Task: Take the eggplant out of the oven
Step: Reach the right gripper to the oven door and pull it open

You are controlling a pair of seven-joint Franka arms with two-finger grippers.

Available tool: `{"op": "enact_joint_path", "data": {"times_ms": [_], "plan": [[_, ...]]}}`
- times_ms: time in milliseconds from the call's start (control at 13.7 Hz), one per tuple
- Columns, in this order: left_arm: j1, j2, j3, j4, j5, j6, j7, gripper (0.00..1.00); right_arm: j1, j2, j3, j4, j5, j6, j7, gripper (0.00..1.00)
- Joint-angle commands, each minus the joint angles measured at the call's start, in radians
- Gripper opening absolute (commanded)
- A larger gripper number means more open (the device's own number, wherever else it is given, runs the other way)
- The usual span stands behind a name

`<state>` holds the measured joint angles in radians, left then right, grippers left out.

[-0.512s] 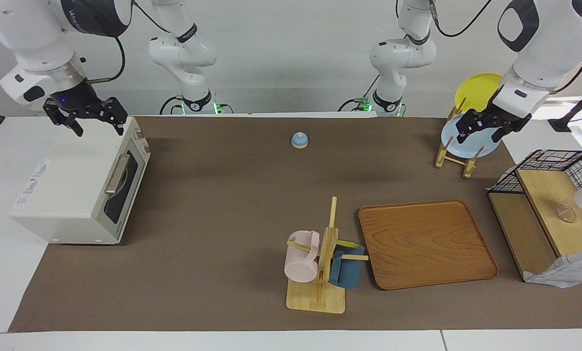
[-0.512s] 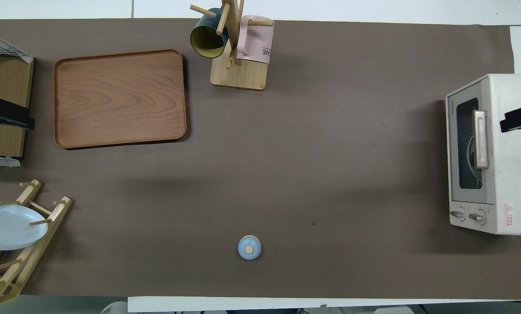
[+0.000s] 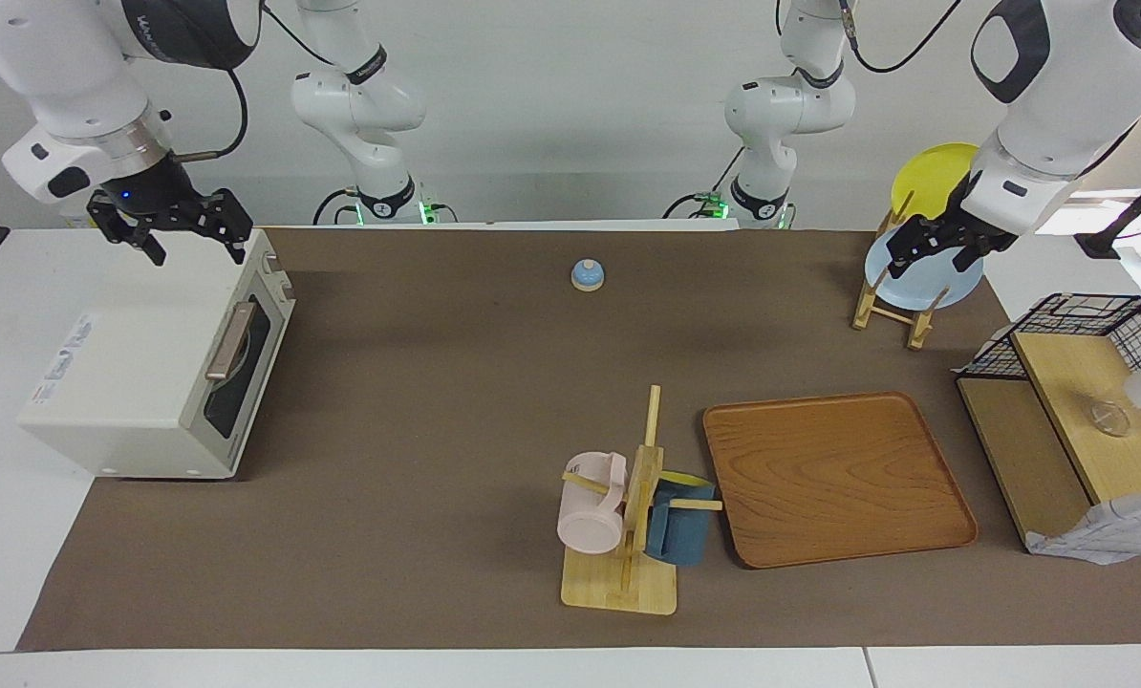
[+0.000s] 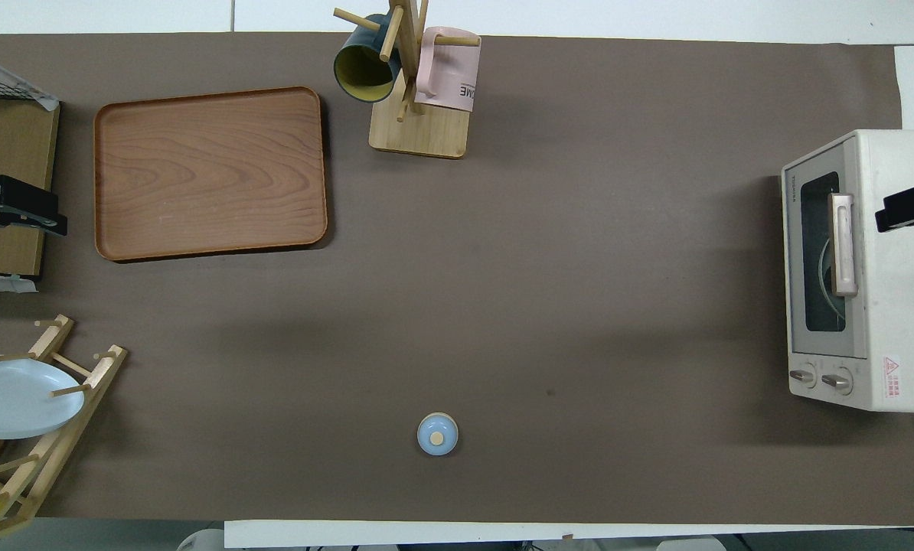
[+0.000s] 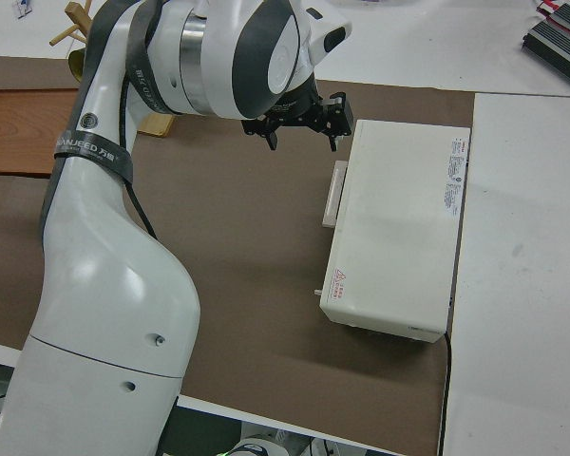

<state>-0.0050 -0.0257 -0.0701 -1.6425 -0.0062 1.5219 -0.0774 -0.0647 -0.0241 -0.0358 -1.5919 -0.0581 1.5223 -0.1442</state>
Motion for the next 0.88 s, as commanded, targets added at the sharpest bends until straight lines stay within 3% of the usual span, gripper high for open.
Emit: {"op": "enact_joint_path", "data": {"times_ms": [0,73,146,220,439,805], "plan": [[0.0,-0.025,-0.005,-0.022,0.018,-0.014,-0.021,1.0,-0.015,-0.005,0.01,-0.019,0.017,0.018,-0.02,0.78],[0.003,-0.025,-0.004,-0.02,0.018,-0.011,-0.022,1.0,-0.014,-0.023,0.01,-0.089,0.021,0.095,-0.008,0.33],[0.011,-0.025,-0.004,-0.02,0.018,-0.006,-0.021,1.0,-0.011,-0.039,0.01,-0.179,0.02,0.184,0.001,0.12],[0.014,-0.025,-0.001,-0.022,0.018,-0.008,-0.022,1.0,-0.012,-0.037,0.01,-0.239,0.014,0.253,0.0,0.0],[0.014,-0.025,0.001,-0.022,0.018,-0.008,-0.021,1.0,-0.024,-0.004,0.008,-0.269,-0.099,0.263,0.001,0.0],[0.014,-0.025,0.001,-0.02,0.018,-0.008,-0.022,1.0,-0.04,-0.005,0.008,-0.351,-0.112,0.304,0.061,0.0]]}}
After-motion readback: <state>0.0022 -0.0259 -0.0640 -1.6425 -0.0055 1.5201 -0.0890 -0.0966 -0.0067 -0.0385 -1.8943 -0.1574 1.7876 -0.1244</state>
